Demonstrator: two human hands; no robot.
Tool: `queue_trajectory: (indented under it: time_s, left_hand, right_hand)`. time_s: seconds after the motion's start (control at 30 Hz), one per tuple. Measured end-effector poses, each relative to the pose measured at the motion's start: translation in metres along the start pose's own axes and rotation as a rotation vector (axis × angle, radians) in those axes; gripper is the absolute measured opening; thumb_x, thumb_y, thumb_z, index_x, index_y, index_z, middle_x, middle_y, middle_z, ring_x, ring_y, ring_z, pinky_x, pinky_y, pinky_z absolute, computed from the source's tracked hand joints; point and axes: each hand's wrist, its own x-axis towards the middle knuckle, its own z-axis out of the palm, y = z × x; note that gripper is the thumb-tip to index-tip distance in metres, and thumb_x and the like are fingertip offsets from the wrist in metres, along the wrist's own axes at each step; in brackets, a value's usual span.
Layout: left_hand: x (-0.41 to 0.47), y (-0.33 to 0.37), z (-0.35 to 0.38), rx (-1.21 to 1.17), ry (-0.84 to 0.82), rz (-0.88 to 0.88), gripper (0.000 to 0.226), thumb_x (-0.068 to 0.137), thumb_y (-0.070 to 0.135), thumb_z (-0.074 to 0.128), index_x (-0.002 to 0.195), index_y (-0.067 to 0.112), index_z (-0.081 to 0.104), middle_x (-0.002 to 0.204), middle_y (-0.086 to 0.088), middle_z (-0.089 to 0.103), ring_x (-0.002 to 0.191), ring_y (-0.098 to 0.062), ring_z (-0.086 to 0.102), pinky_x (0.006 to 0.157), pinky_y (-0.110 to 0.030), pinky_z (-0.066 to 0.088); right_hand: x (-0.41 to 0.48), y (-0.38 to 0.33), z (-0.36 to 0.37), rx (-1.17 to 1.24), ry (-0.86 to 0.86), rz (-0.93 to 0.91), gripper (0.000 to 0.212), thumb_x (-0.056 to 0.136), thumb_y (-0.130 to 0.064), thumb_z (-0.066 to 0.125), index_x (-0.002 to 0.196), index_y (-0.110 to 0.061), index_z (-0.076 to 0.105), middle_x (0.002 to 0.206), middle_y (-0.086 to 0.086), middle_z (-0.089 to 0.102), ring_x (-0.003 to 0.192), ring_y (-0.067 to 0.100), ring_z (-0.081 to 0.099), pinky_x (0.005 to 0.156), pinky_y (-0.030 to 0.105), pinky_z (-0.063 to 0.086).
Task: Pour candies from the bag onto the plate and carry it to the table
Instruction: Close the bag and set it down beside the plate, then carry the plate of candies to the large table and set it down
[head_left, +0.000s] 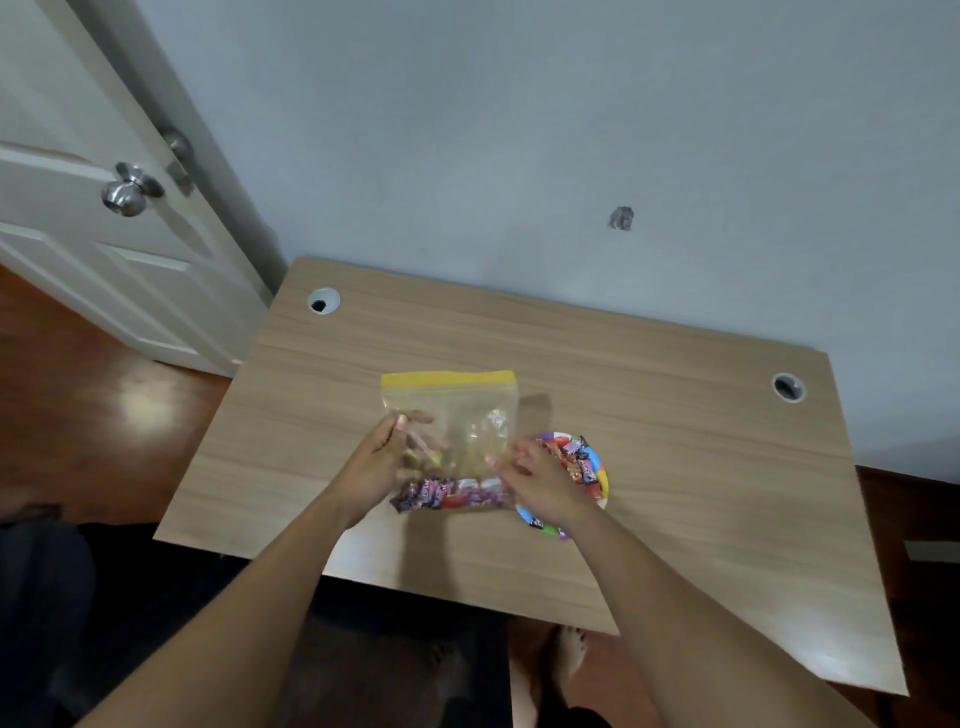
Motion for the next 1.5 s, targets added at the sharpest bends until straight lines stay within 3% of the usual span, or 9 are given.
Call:
queue_trajectory:
  time_s: [0.23, 0.4, 0.5, 0.63, 0.7, 0.93, 1.1, 1.23, 1.5]
  left_hand:
    - [0.059, -0.040, -0.025, 0.051, 0.249, -0.082, 0.032, 0.116, 0.028, 0.044, 0.128, 0.006, 0.065, 0.096, -0.016, 0.068, 0.070, -0.027, 0.066, 0.045, -0.025, 0.058]
    - [0.082, -0.064, -0.042, 0.221, 0.396, -0.117, 0.029, 0.111, 0.036, 0.058, 0.126, 0.012, 0.063, 0.104, -0.007, 0.071, 0.081, -0.014, 0.065, 0.064, -0.023, 0.050]
    - [0.083, -0.063, -0.042, 0.278, 0.428, -0.117, 0.041, 0.110, 0.030, 0.058, 0.144, 0.006, 0.059, 0.120, -0.006, 0.066, 0.108, -0.025, 0.064, 0.086, -0.027, 0.047]
    - [0.076, -0.054, -0.033, 0.380, 0.537, -0.044, 0.046, 0.107, 0.026, 0.058, 0.148, 0.005, 0.055, 0.141, -0.015, 0.063, 0.116, -0.031, 0.068, 0.105, -0.044, 0.055]
    - [0.068, -0.046, -0.015, 0.416, 0.558, 0.045, 0.039, 0.108, 0.029, 0.058, 0.141, 0.008, 0.063, 0.136, -0.011, 0.065, 0.107, -0.023, 0.068, 0.097, -0.038, 0.057]
    - [0.053, -0.038, 0.075, 0.333, 0.203, 0.081, 0.016, 0.108, 0.027, 0.065, 0.111, 0.017, 0.077, 0.087, -0.009, 0.080, 0.070, -0.022, 0.073, 0.062, -0.035, 0.061]
    - [0.070, -0.062, 0.115, 0.519, 0.056, -0.005, 0.027, 0.108, 0.031, 0.063, 0.124, 0.013, 0.074, 0.106, -0.008, 0.080, 0.095, -0.029, 0.080, 0.088, -0.047, 0.064]
    - [0.078, -0.069, 0.141, 0.561, 0.109, -0.067, 0.031, 0.108, 0.020, 0.061, 0.134, 0.007, 0.072, 0.127, -0.012, 0.076, 0.117, -0.031, 0.074, 0.104, -0.035, 0.056]
    - [0.093, -0.090, 0.154, 0.552, 0.166, -0.136, 0.022, 0.102, 0.014, 0.071, 0.122, 0.008, 0.076, 0.111, -0.003, 0.075, 0.105, -0.022, 0.069, 0.087, -0.026, 0.048]
  right_hand:
    - [0.064, 0.010, 0.054, -0.216, 0.001, 0.023, 0.033, 0.106, -0.021, 0.062, 0.133, -0.003, 0.068, 0.128, 0.015, 0.072, 0.100, 0.023, 0.068, 0.079, 0.019, 0.039]
    - [0.079, 0.019, 0.069, -0.240, 0.065, 0.005, 0.024, 0.103, -0.021, 0.062, 0.113, -0.003, 0.075, 0.120, 0.024, 0.073, 0.094, 0.033, 0.076, 0.076, 0.030, 0.058]
    - [0.069, 0.019, 0.061, -0.250, 0.055, -0.027, 0.031, 0.106, -0.016, 0.059, 0.129, 0.002, 0.069, 0.123, 0.026, 0.071, 0.093, 0.036, 0.074, 0.072, 0.033, 0.056]
    - [0.050, 0.026, 0.035, -0.224, 0.070, -0.043, 0.046, 0.108, -0.025, 0.061, 0.148, -0.003, 0.060, 0.144, 0.015, 0.069, 0.128, 0.033, 0.069, 0.106, 0.035, 0.052]
    - [0.040, 0.030, 0.012, -0.185, 0.136, -0.031, 0.042, 0.106, -0.027, 0.061, 0.145, -0.010, 0.065, 0.142, 0.006, 0.072, 0.128, 0.025, 0.071, 0.104, 0.031, 0.051]
    - [0.023, 0.081, -0.077, -0.163, 0.412, 0.041, 0.020, 0.104, -0.025, 0.064, 0.116, -0.015, 0.077, 0.112, 0.003, 0.081, 0.109, 0.025, 0.076, 0.091, 0.030, 0.052]
    - [0.025, 0.124, -0.108, -0.130, 0.463, 0.147, 0.025, 0.104, -0.022, 0.066, 0.122, -0.008, 0.075, 0.119, 0.011, 0.080, 0.112, 0.030, 0.074, 0.087, 0.028, 0.046]
    - [0.035, 0.149, -0.108, -0.141, 0.422, 0.218, 0.029, 0.104, -0.027, 0.062, 0.120, -0.008, 0.077, 0.118, 0.011, 0.081, 0.116, 0.033, 0.074, 0.083, 0.028, 0.044]
    - [0.055, 0.162, -0.102, -0.153, 0.406, 0.195, 0.027, 0.103, -0.022, 0.070, 0.122, -0.006, 0.081, 0.122, 0.014, 0.081, 0.116, 0.034, 0.074, 0.090, 0.032, 0.051]
